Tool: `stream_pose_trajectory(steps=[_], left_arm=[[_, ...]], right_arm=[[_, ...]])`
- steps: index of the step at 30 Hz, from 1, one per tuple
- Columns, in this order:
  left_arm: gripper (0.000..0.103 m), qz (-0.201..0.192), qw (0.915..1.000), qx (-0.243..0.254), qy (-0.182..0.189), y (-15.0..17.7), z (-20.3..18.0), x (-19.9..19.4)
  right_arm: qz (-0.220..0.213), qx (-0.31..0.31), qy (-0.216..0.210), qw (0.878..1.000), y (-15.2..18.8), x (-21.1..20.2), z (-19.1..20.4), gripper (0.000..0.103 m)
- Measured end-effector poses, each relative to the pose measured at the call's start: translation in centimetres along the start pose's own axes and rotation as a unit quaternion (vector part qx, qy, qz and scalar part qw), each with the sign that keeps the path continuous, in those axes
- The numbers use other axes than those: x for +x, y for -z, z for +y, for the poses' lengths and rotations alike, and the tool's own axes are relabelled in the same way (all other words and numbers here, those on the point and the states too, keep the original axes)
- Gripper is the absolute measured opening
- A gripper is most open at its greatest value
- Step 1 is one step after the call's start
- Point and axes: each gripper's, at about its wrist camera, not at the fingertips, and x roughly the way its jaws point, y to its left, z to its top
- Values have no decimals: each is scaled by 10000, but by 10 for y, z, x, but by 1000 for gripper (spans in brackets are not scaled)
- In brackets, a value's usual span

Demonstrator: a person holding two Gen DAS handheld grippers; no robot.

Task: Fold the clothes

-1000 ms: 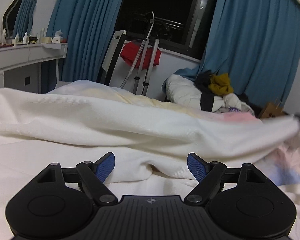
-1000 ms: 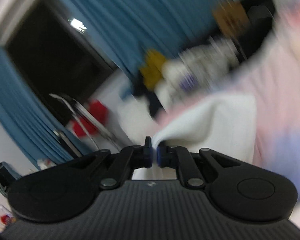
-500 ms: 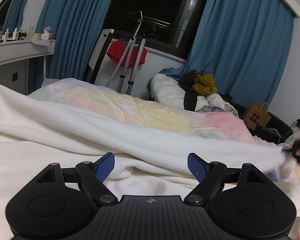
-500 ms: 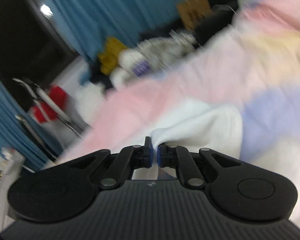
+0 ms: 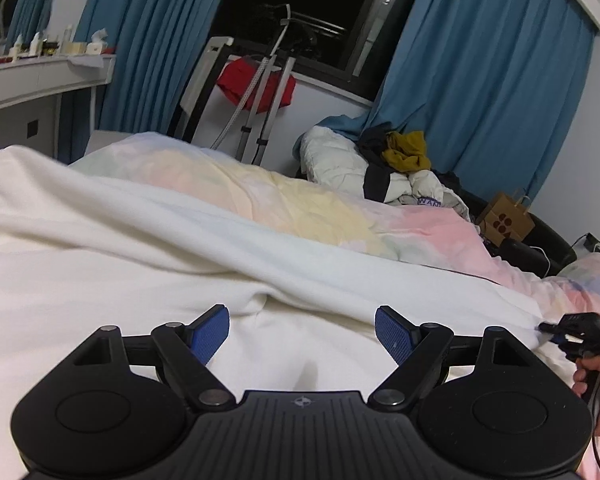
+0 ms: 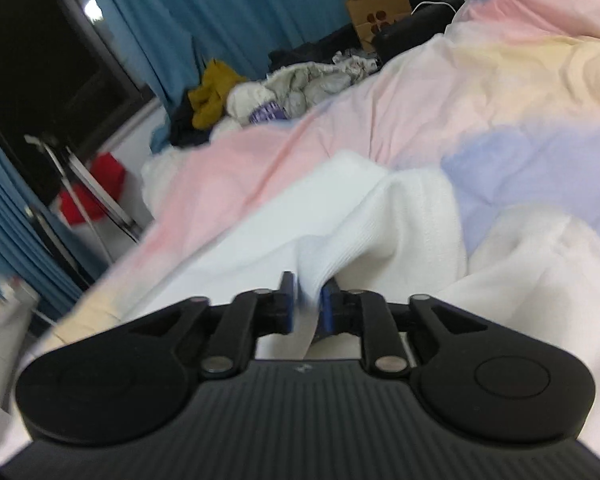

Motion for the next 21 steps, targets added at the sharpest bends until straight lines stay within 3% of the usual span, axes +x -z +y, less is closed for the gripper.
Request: stream_pose_trajectory(steps=[3, 9, 14, 18, 21], left_arm=[[82, 36, 9999, -91, -141, 7, 13, -32], [82, 121, 9967, -560, -575, 12, 52, -89], [84, -43, 9902, -1172, -755, 0, 79, -128], [88, -335, 9818, -1599, -969, 1, 110, -161], [91, -553, 9683, -2156, -1132, 10, 140, -179]], right_arm=[[39, 153, -69, 9999, 9, -13, -12, 50], [84, 639, -106, 9979, 19, -90, -44, 51], [88, 962, 375, 9946, 19, -115, -60, 59], [182, 1738, 806, 9813, 29, -124, -95, 73], [295, 2525, 1038, 9616, 40, -124, -122, 73]])
